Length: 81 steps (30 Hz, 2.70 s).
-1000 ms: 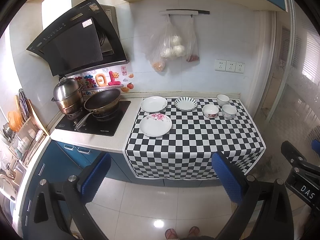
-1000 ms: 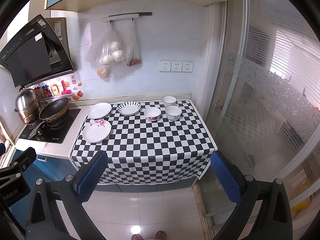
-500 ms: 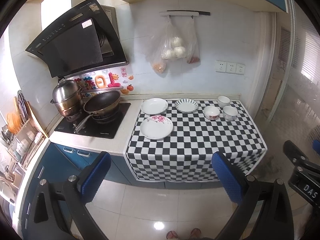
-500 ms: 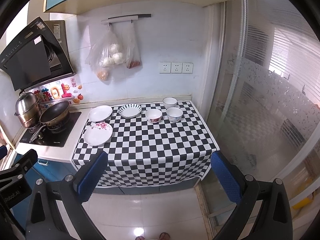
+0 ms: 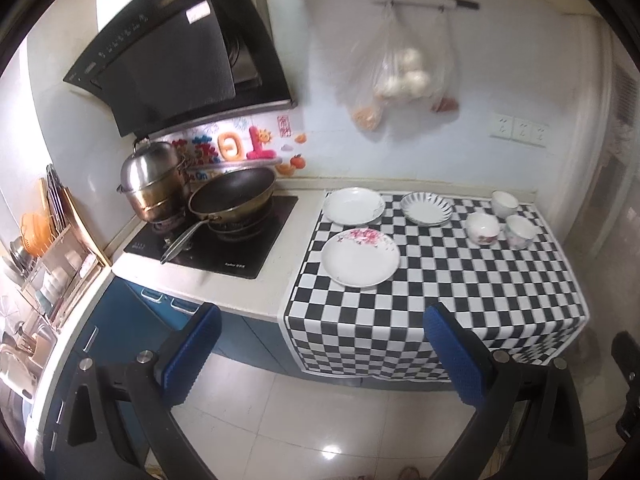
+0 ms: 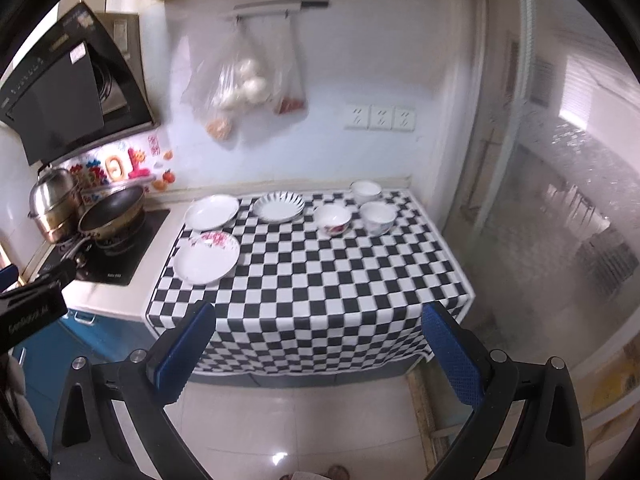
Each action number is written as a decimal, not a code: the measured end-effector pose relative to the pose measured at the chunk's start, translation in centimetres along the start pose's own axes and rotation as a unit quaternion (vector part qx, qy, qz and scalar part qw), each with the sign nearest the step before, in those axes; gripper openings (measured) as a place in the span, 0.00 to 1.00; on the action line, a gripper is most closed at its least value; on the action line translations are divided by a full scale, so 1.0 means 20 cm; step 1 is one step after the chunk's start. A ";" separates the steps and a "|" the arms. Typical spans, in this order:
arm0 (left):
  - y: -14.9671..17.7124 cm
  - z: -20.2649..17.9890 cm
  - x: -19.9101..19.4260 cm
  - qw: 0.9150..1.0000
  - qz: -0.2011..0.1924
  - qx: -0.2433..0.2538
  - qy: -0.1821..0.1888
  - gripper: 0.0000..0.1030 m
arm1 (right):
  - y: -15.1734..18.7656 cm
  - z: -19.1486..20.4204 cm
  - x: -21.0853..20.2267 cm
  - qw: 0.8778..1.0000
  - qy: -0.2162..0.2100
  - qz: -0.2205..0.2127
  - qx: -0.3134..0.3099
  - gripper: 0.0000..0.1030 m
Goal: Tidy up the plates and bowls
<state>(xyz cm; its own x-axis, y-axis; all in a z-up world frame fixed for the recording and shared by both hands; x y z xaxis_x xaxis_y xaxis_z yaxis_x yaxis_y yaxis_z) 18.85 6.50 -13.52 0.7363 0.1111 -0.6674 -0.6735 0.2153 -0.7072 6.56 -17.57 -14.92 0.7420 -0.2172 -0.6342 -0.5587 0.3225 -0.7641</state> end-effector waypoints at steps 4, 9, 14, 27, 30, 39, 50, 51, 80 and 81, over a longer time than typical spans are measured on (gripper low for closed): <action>-0.02 0.01 0.19 1.000 0.020 0.002 -0.006 1.00 | -0.02 0.09 0.23 1.000 -0.005 0.023 0.000 1.00; -0.07 0.03 0.50 0.999 0.049 0.003 -0.020 1.00 | -0.09 0.24 0.59 0.999 -0.018 0.049 -0.004 1.00; -0.16 0.02 0.86 0.996 0.081 0.007 -0.024 1.00 | -0.19 0.42 1.11 0.995 -0.034 0.092 -0.024 1.00; -0.29 0.01 1.87 0.977 0.212 -0.017 0.012 0.92 | -0.23 0.89 2.42 0.952 -0.095 0.281 -0.075 0.98; -0.29 0.02 2.04 0.971 0.237 -0.031 0.026 0.89 | -0.19 0.95 2.59 0.942 -0.095 0.313 -0.074 0.97; -0.21 0.03 2.43 0.939 0.314 -0.065 0.120 0.74 | -0.04 1.10 2.97 0.902 -0.109 0.416 -0.036 0.95; -0.04 -0.04 2.73 0.896 0.387 -0.019 0.216 0.35 | 0.14 1.23 3.12 0.864 -0.107 0.492 0.029 0.72; -0.04 -0.05 2.74 0.894 0.389 -0.016 0.222 0.34 | 0.16 1.24 3.13 0.862 -0.106 0.494 0.033 0.68; -0.22 -0.49 2.44 0.910 0.343 0.043 0.228 0.30 | 0.03 0.84 2.98 0.869 -0.102 0.483 0.030 0.21; -0.23 -0.53 2.42 0.909 0.342 0.047 0.233 0.30 | 0.00 0.78 2.97 0.871 -0.101 0.480 0.035 0.21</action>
<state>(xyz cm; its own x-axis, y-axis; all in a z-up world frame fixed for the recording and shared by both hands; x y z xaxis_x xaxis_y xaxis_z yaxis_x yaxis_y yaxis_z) 56.91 0.53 -45.10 0.0247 -0.1682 -0.9854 -0.9386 0.3354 -0.0808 56.41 -16.07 -50.87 -0.0005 0.3468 -0.9379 -0.9388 0.3230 0.1199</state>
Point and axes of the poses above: each gripper's, at about its wrist camera, not at the fingertips, and x roughly the way its jaws point, z to its left, y to its underside, the point moved 8 cm from there along x, roughly the way its jaws point, and after that the axes turned 10 degrees about x, right-handed, at the moved point
